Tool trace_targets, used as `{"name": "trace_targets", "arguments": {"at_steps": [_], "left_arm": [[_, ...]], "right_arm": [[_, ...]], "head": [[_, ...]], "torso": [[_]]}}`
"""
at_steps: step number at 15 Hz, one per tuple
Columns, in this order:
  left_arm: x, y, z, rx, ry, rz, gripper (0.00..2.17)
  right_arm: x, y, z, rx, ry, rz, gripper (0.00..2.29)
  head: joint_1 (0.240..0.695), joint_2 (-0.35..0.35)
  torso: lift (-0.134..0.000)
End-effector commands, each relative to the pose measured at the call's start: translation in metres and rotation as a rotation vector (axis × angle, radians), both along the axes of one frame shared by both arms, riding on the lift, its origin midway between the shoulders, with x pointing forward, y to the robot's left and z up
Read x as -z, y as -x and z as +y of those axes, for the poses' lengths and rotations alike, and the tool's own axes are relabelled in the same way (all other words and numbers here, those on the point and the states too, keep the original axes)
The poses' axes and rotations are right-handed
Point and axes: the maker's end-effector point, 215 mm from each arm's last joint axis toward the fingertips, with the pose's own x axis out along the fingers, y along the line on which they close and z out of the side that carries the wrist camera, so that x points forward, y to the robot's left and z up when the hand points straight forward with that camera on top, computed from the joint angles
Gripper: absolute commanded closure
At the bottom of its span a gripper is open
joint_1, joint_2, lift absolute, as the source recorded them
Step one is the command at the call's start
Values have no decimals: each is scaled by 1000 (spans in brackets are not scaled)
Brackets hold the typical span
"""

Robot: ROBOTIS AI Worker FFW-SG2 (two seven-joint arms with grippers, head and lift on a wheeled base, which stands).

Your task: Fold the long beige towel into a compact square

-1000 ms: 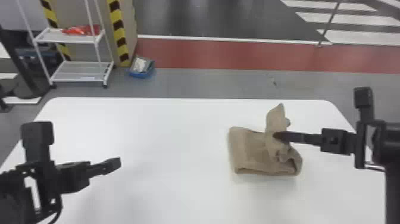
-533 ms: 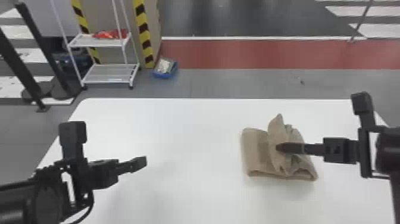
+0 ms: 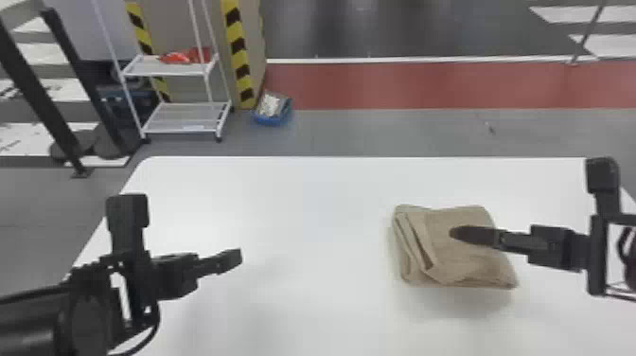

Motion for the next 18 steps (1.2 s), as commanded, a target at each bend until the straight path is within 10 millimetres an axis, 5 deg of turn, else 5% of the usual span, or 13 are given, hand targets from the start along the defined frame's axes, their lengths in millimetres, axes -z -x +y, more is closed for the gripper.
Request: {"name": "trace_targets", "arguments": {"at_steps": [1,3,5,7,8,12,13,16,18], "left_arm": [[0,-1,-2,-1,7,-2,87],[0,-1,-3,0,8,-3,87],[-1,-1,-3,0,8,-4,87],[-1,-1,0,-5,7,-4,87],[-1,0,3,-10,10,-4,87],[0,1,5,-12,12,-3,87],[0,1,6,-14,12,-3,87],[0,1,8,-18,12,-3,87],[-1,1,9,-21,14,-2,87]], "right_arm": [[15,-7,-17,65,94,19,76],[30,-19,-29,112,171,16,242],[12,-38,-19,84,146,-88,788],[2,-48,-7,89,132,-141,1700],[0,-53,-7,103,140,-154,1838],[30,-55,17,50,242,-109,1841],[39,-60,20,49,274,-104,2037],[40,-91,15,71,326,-162,2051],[48,-90,25,46,334,-139,2051]], "head": [[695,51],[695,23],[695,7],[695,12],[695,25],[695,44],[695,57],[695,66],[695,65]], "torso": [[-124],[-124],[-124],[-124],[-124],[-124],[-124],[-124],[-124]]}}
